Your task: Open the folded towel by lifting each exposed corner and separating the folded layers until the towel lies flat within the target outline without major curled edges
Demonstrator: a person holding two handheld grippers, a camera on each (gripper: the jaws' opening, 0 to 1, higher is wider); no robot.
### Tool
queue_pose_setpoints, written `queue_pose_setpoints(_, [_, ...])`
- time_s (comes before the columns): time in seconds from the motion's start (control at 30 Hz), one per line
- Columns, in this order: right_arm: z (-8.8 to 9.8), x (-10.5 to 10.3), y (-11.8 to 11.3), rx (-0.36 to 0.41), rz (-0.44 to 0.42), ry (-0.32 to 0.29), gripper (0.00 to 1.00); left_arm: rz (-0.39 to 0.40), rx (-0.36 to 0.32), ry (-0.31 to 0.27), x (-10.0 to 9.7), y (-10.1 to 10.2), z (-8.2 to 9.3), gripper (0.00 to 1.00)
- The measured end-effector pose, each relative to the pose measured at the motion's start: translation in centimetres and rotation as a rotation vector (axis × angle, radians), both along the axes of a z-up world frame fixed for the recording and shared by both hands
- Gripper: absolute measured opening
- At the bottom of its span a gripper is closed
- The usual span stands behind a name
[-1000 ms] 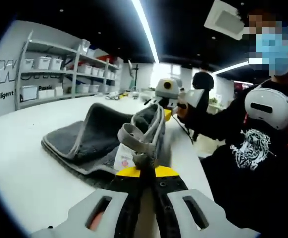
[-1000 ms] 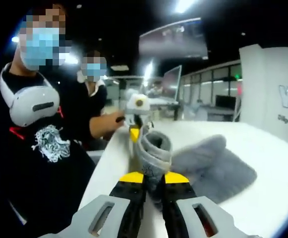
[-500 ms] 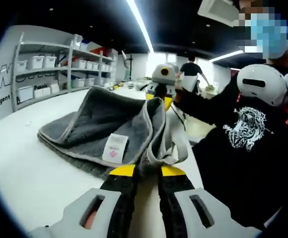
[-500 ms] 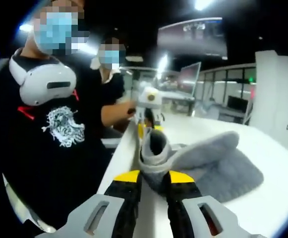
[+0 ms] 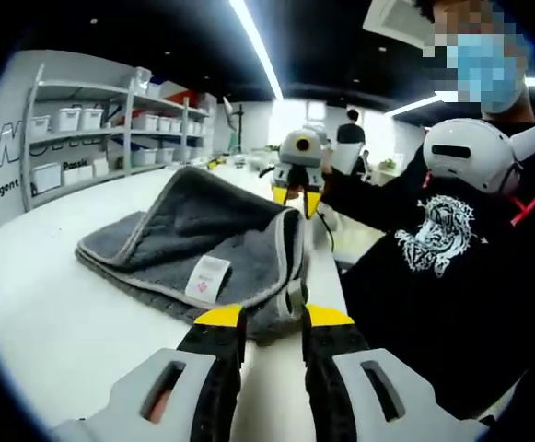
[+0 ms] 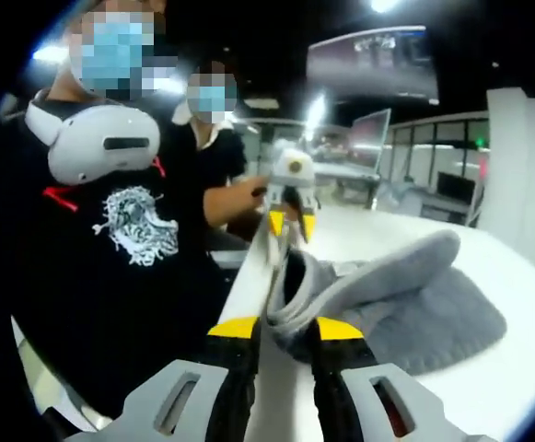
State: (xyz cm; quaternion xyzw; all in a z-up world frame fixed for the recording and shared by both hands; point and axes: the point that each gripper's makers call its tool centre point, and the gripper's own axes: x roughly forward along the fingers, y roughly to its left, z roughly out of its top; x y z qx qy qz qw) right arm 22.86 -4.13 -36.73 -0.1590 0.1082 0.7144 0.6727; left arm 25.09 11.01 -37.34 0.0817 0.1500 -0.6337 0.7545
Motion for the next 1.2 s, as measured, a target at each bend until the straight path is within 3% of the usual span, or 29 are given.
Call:
queue_pose_setpoints(0.5, [-0.9,-1.5,0.0,-0.032,0.030,0.036,0.21,0.037,-0.023,-0.037,1.2,0.2,0.8,0.33])
queue_pose_setpoints(0.6, [0.7,-1.5,0.1,0.026,0.027,0.065,0.22,0.041,-0.018,-0.039,1.3,0.2,0.8,0.33])
queue_pose_setpoints(0.7, [2.8,0.3,0.2,0.094,-0.029,0.051,0.22,0.044,-0.017,-0.044,1.3,0.4,0.9,0.33])
queue_pose_setpoints(0.8, [4.9,1.8,0.4,0.170,-0.081,0.104,0.21,0.054,-0.025,-0.049,1.4,0.5,1.1,0.33])
queue_pose_setpoints(0.83, [4.9,2.5,0.3,0.164,-0.100,0.102,0.21,0.059,-0.027,-0.050,1.5,0.6,1.2,0.33])
queue_pose_setpoints(0.9, [4.7,4.9,0.3,0.152,-0.203,0.090,0.20,0.061,-0.030,-0.051,1.4,0.6,1.2,0.33])
queue_pose_setpoints(1.0, [4.0,7.3,0.6,0.150,-0.308,0.180,0.20,0.061,-0.028,-0.052,1.3,0.6,1.2,0.34])
queue_pose_setpoints(1.2, [0.6,11.9,2.0,0.044,-0.487,0.223,0.14,0.066,-0.032,-0.060,1.5,0.7,1.4,0.34])
